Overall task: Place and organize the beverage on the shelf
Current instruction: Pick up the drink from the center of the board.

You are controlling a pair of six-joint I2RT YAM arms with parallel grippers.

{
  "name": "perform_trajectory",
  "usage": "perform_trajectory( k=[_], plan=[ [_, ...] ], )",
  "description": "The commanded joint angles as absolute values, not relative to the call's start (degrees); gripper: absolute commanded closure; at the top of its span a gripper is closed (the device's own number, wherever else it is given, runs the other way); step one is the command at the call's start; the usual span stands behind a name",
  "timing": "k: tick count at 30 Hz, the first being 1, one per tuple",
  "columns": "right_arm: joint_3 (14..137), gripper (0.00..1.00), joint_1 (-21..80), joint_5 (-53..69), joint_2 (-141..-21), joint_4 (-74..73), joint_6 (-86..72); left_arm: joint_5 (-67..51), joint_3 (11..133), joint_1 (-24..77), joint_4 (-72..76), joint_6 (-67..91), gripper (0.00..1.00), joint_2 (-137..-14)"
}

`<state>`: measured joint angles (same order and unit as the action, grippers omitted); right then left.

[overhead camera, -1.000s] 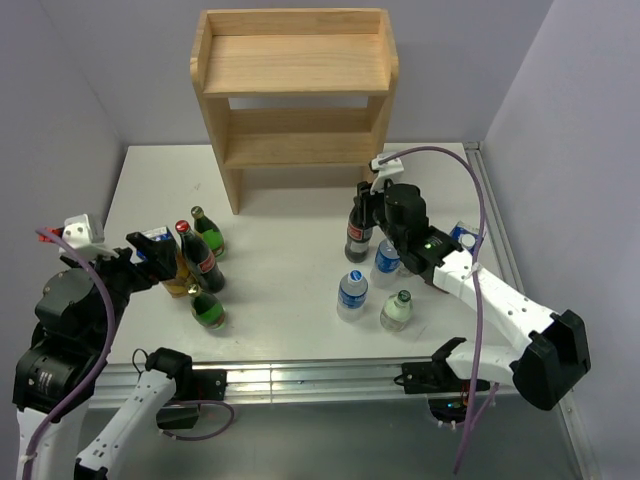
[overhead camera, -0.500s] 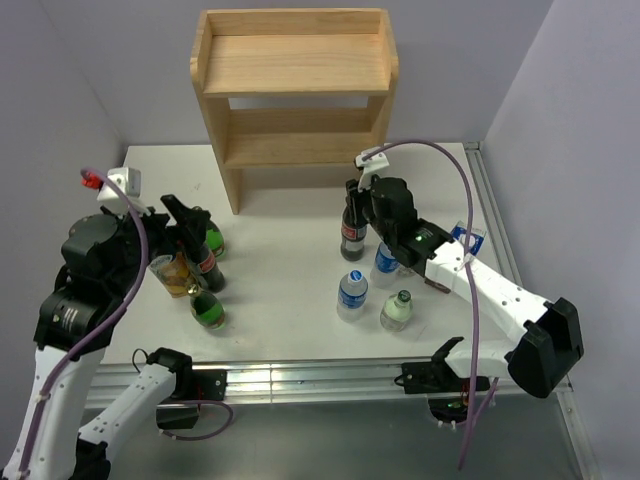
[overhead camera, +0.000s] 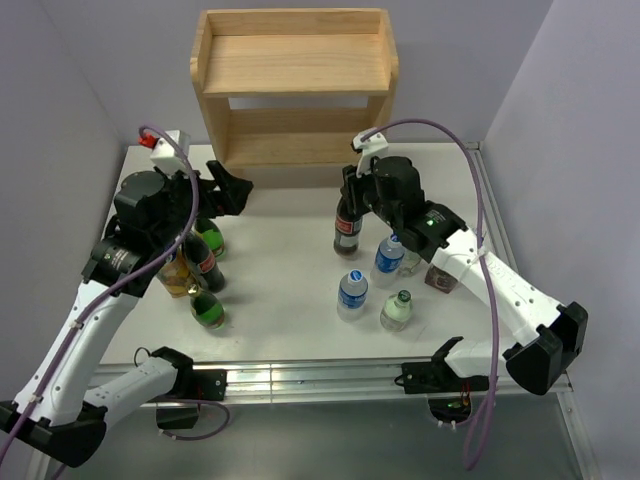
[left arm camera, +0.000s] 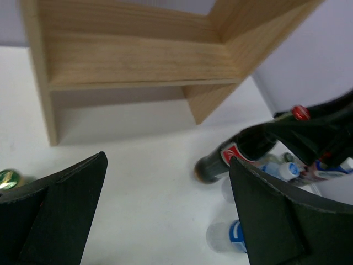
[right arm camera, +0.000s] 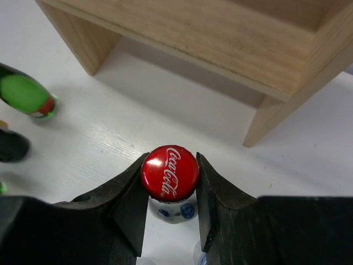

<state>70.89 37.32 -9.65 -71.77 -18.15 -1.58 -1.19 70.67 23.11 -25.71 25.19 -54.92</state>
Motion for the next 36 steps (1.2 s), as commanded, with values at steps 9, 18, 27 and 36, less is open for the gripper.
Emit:
perform_trajectory(
  k=[9,18,27,36],
  plan=[
    [91.7,1.0,38.8,-2.5,-67.4,-15.8,-2.6,-2.4,65.7,43.3,-5.2,11.8,0.01,-56.9],
    [99.4,1.0,39.4,5.9,-65.4,-23.9,-4.0,-9.6,56.4,50.8,5.1,4.4,0.0,-57.1],
    [101.0,1.0,40.6,21.3,-63.6,-26.5,-3.2,-15.6,52.9,52.0,6.9,4.5,0.01,-57.3],
    [101.0,1.0,45.3,22.9,-64.1,-26.4,-0.9,-16.6,53.4,54.5,2.6,5.5,0.01,-56.4]
  ],
)
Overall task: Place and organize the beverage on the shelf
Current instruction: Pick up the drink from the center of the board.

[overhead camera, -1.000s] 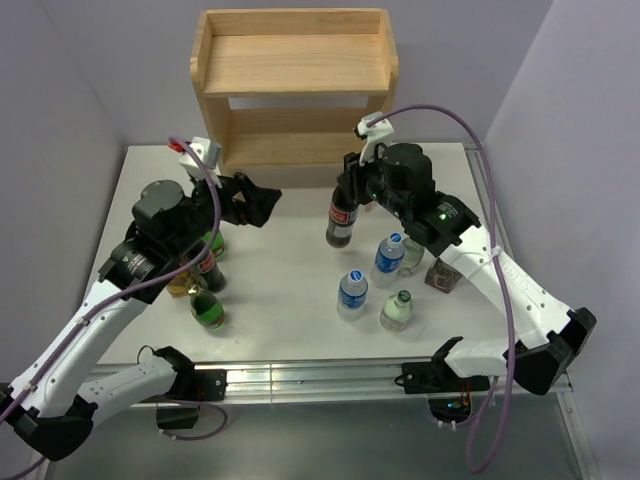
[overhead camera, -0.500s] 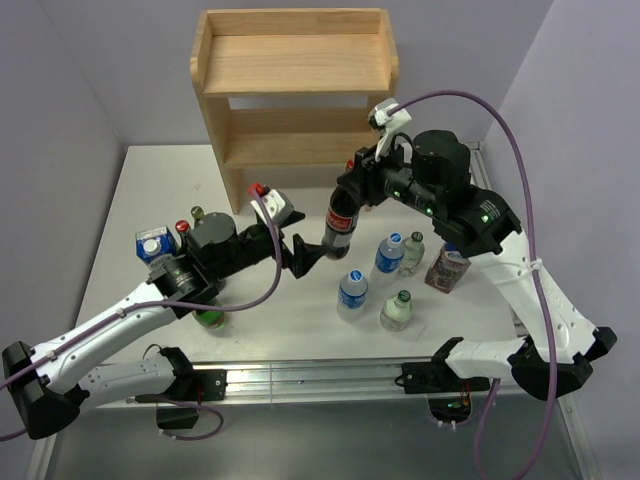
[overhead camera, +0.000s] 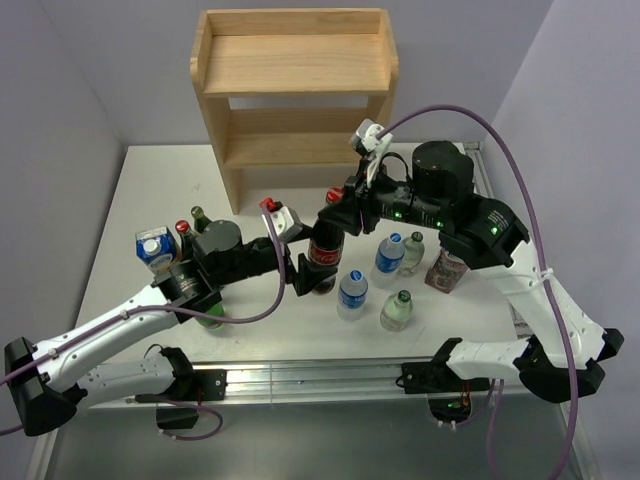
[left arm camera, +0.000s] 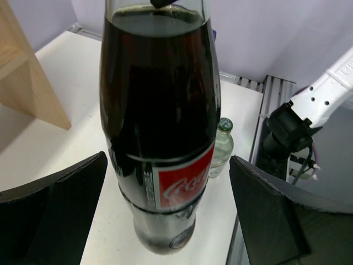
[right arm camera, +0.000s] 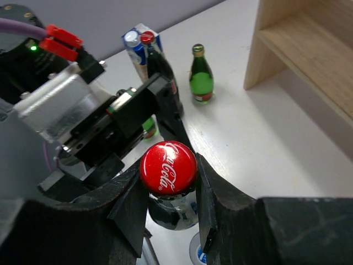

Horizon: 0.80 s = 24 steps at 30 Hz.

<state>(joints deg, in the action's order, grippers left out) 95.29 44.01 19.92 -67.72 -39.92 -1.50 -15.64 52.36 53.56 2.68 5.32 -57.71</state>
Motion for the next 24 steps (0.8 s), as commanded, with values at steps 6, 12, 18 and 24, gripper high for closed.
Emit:
perform_trajectory(
  k=[6,12,18,24],
  plan=[
    [104.0,1.0,49.1,22.7,-65.7,-29.7,3.8,-14.7,53.3,55.3,0.5,5.7,0.03,-55.6],
    [107.7,1.0,52.9,17.4,-68.0,-33.0,5.6,-14.5,54.9,56.2,-2.0,5.7,0.15,-57.8],
    [108.1,1.0,54.6,15.1,-68.8,-33.3,5.6,-14.4,55.1,56.7,-1.1,6.2,0.16,-58.3],
    [109.9,1.0,56.6,12.6,-70.6,-34.9,6.2,-14.8,55.3,57.0,-1.3,6.4,0.24,-57.4]
  ],
)
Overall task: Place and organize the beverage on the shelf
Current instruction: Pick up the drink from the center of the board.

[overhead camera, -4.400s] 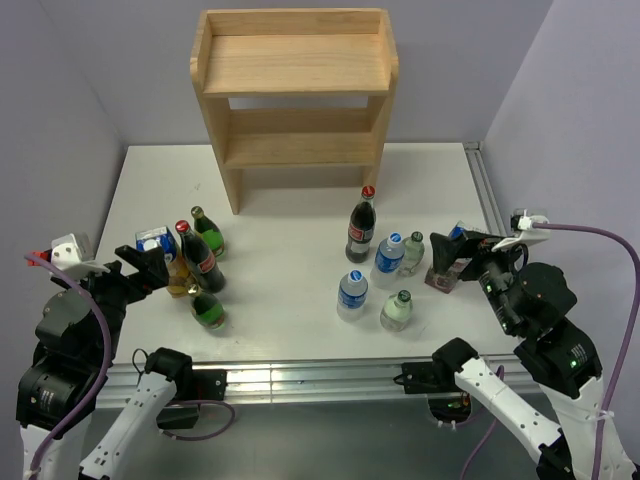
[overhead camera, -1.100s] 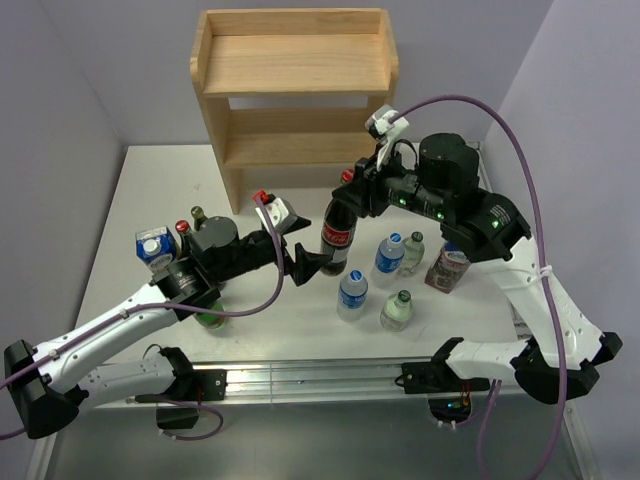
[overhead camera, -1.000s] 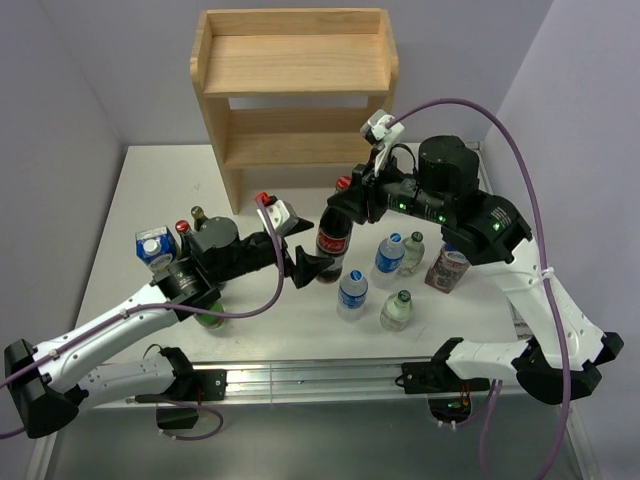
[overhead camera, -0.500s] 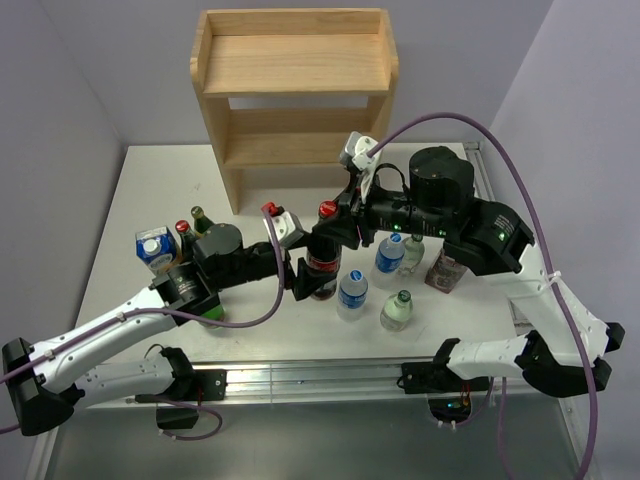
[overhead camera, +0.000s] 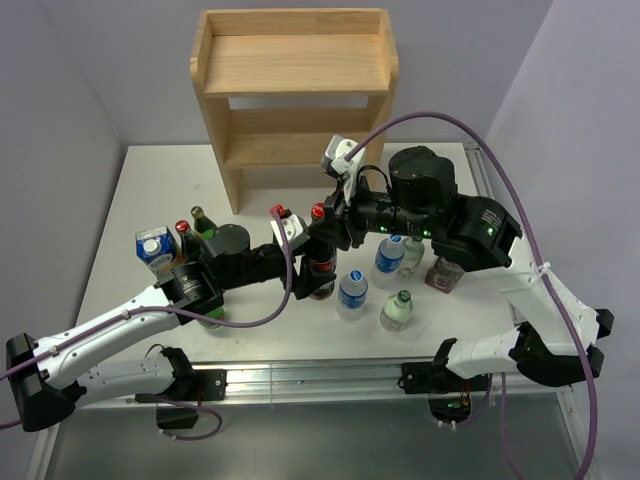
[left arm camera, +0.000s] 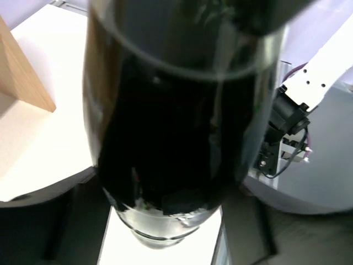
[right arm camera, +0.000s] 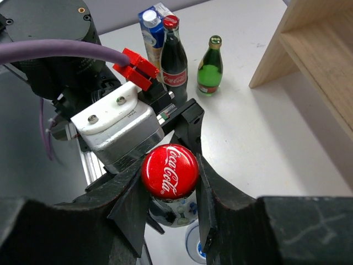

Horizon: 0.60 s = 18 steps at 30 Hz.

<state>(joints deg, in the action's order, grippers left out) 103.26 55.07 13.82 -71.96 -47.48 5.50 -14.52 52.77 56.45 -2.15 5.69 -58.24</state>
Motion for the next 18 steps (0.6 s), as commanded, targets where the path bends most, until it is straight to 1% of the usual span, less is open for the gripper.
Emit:
perform_trajectory(
  k=[1,3,4,5,6,7,8,9,11,12,13,14,15,18],
  plan=[
    [110.1,1.0,56.9,12.2,-70.9,-35.1,6.3,-14.9,55.3,57.0,-1.4,6.3,0.3,-57.4],
    [110.4,1.0,57.8,11.6,-71.1,-35.3,6.7,-14.8,55.2,57.0,-1.4,6.4,0.35,-57.0],
    [110.5,1.0,58.0,11.3,-71.3,-35.3,6.7,-14.9,55.1,57.0,-1.4,6.4,0.4,-57.0],
    [110.6,1.0,58.2,11.2,-71.4,-35.2,6.8,-14.9,55.0,57.1,-1.4,6.4,0.54,-57.0],
    [110.6,1.0,58.5,11.1,-71.5,-35.2,6.7,-14.6,55.1,57.1,-1.3,6.5,0.61,-57.0],
    [110.6,1.0,58.7,11.0,-71.5,-35.1,6.7,-14.3,55.1,57.1,-1.3,6.8,0.7,-57.0],
    [110.6,1.0,58.9,10.9,-71.6,-34.8,6.5,-14.0,55.2,57.1,-1.3,6.9,0.91,-57.1],
    [110.5,1.0,59.0,10.9,-71.6,-34.5,6.3,-13.8,55.3,57.1,-1.3,7.1,1.0,-57.2],
    [109.7,1.0,59.1,11.2,-71.5,-33.6,6.0,-12.4,55.5,57.2,-0.9,7.6,1.0,-57.3],
    [109.3,0.98,59.1,11.6,-71.4,-33.1,5.8,-11.8,55.5,57.2,-0.5,7.8,1.0,-57.1],
    [108.9,0.96,59.1,12.3,-71.3,-32.7,5.5,-10.2,55.2,57.3,-0.5,8.0,1.0,-56.9],
    [108.6,0.9,59.1,13.5,-71.1,-32.3,5.5,-9.8,54.8,57.3,2.2,8.1,1.0,-56.1],
    [108.5,0.87,59.1,13.7,-71.2,-32.3,5.5,-9.6,54.4,57.4,3.1,8.2,1.0,-55.6],
    [107.3,0.81,59.2,13.7,-71.3,-31.5,4.9,-9.0,53.1,57.4,5.8,8.6,1.0,-53.7]
  ],
)
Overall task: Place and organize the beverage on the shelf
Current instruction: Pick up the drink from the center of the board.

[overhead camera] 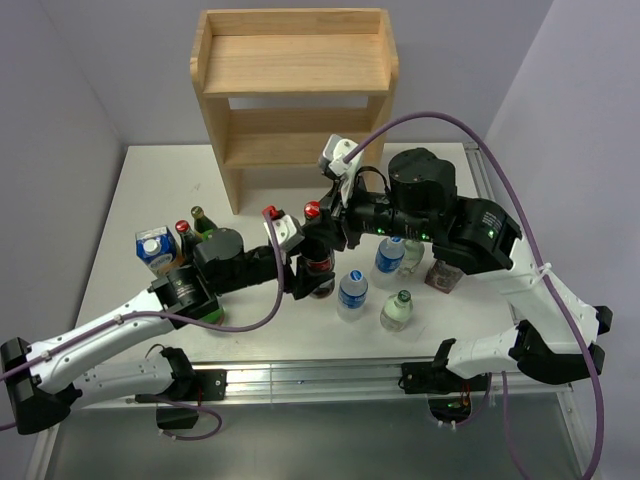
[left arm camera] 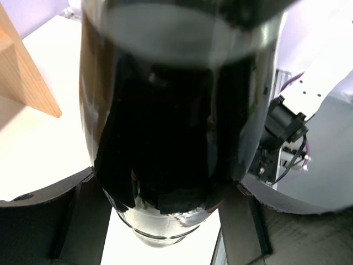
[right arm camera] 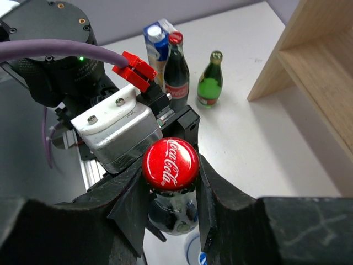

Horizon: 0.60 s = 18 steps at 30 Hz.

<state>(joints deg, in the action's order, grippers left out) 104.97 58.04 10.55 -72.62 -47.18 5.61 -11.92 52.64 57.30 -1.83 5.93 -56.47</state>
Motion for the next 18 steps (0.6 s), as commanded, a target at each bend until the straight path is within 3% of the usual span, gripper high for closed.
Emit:
perform_trajectory(
  k=[1,10,18],
  plan=[
    [107.1,0.79,59.2,13.8,-71.5,-31.4,4.8,-9.0,52.9,57.4,6.1,8.6,1.0,-53.4],
    [105.0,0.59,59.3,14.2,-70.6,-29.7,4.4,-8.4,52.6,57.4,7.9,8.5,1.0,-50.3],
    [101.9,0.31,59.3,14.4,-68.5,-27.1,4.1,-8.1,52.2,57.4,8.8,8.4,1.0,-48.6]
  ],
)
